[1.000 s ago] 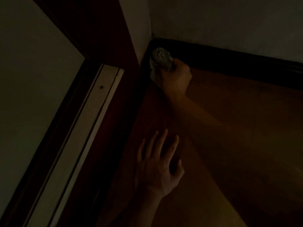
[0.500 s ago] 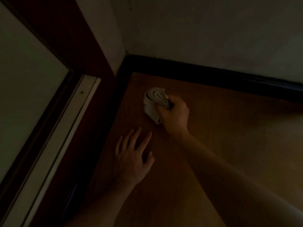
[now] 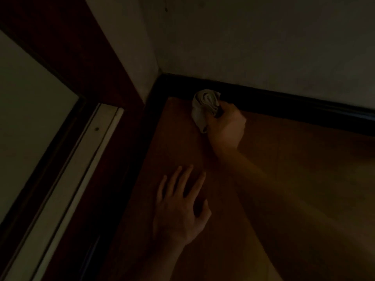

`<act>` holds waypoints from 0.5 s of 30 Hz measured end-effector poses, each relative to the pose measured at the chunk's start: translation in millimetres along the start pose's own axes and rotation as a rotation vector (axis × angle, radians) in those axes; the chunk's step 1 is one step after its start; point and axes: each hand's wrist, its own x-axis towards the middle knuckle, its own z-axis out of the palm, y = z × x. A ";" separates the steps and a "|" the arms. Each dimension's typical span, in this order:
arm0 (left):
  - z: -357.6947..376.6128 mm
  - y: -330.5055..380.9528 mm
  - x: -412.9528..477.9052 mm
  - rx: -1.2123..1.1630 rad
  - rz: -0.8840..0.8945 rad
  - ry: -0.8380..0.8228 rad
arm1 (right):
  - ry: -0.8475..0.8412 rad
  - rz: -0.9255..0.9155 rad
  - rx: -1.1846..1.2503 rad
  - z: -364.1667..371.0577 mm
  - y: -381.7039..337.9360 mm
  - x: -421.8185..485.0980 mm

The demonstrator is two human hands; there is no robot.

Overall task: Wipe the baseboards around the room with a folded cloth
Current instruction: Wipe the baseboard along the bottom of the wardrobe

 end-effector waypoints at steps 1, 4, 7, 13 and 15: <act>0.9 -0.5 0.1 0.003 0.003 0.001 | -0.023 0.001 0.001 11.7 -8.8 3.4; 1.7 -1.5 1.5 0.006 0.008 0.006 | -0.045 -0.027 -0.051 37.9 -28.6 9.1; 2.6 -0.6 1.7 -0.014 0.004 0.011 | -0.018 0.008 -0.047 42.9 -20.2 10.8; -0.4 -0.5 1.3 -0.041 0.010 -0.002 | 0.020 -0.014 -0.049 52.1 -21.0 11.4; -2.7 0.2 1.3 -0.038 0.005 -0.011 | 0.013 -0.022 -0.021 48.6 -20.7 12.2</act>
